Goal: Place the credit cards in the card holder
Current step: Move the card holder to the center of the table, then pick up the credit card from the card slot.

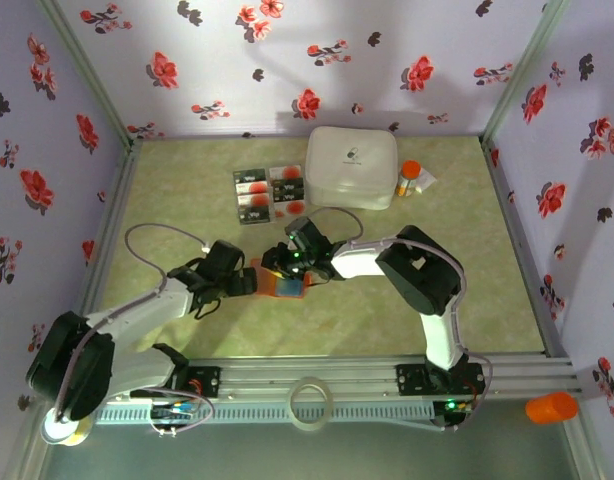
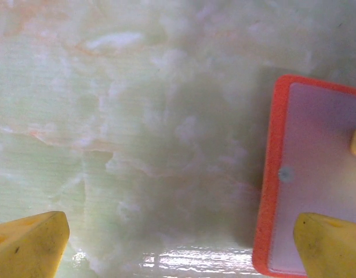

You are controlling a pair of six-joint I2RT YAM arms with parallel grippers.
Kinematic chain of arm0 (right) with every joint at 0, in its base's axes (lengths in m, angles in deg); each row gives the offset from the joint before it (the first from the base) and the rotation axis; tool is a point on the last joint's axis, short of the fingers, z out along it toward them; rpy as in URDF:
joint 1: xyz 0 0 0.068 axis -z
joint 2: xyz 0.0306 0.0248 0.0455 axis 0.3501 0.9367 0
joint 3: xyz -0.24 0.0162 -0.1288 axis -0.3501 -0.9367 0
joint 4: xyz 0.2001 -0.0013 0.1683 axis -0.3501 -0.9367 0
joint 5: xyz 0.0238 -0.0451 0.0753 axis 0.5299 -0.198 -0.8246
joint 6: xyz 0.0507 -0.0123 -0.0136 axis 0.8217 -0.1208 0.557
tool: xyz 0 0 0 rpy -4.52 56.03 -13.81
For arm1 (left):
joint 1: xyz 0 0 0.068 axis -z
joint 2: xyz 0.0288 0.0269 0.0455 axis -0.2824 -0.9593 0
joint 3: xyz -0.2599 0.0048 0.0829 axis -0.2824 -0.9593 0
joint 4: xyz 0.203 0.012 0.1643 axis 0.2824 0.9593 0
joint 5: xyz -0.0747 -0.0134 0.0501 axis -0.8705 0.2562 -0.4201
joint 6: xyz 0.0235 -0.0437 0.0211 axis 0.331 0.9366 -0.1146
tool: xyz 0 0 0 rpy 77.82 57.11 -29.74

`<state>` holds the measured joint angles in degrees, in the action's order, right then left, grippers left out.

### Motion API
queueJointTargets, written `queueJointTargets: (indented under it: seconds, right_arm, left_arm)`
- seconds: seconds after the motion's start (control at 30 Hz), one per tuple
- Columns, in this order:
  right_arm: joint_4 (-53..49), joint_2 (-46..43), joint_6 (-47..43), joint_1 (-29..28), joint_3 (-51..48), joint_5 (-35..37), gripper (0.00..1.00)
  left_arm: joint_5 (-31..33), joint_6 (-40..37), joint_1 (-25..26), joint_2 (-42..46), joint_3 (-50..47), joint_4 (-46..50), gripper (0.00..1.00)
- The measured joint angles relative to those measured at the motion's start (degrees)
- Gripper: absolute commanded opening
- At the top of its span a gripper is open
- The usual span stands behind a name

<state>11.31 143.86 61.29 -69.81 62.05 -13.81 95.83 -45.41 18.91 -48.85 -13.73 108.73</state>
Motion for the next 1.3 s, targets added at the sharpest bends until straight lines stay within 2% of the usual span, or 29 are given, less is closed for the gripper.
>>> queueJointTargets:
  seconds: [0.43,0.83,0.97,1.07,1.3]
  right_arm:
    - [1.01,1.20,0.07,0.00,0.92,-0.90,0.32]
    - [-0.94,0.59,-0.22,1.27,2.40,-2.58,0.43]
    - [-7.89,-2.34,-3.69,3.93,4.83,-2.73,0.44]
    - [-16.15,-5.05,-9.51,6.73,9.57,-1.88,0.45]
    - [-39.08,-6.12,-29.77,12.24,27.67,5.60,0.46]
  left_arm:
    - [-1.03,0.07,1.55,-2.67,0.13,-3.65,1.00]
    - [0.39,2.84,1.84,-5.92,-2.29,-4.98,1.00]
    - [0.50,3.21,1.95,-5.97,-2.29,-5.07,1.00]
    - [0.66,3.32,1.95,-5.97,-2.34,-5.18,1.00]
    - [1.36,4.15,2.25,-5.97,-2.78,-5.84,1.00]
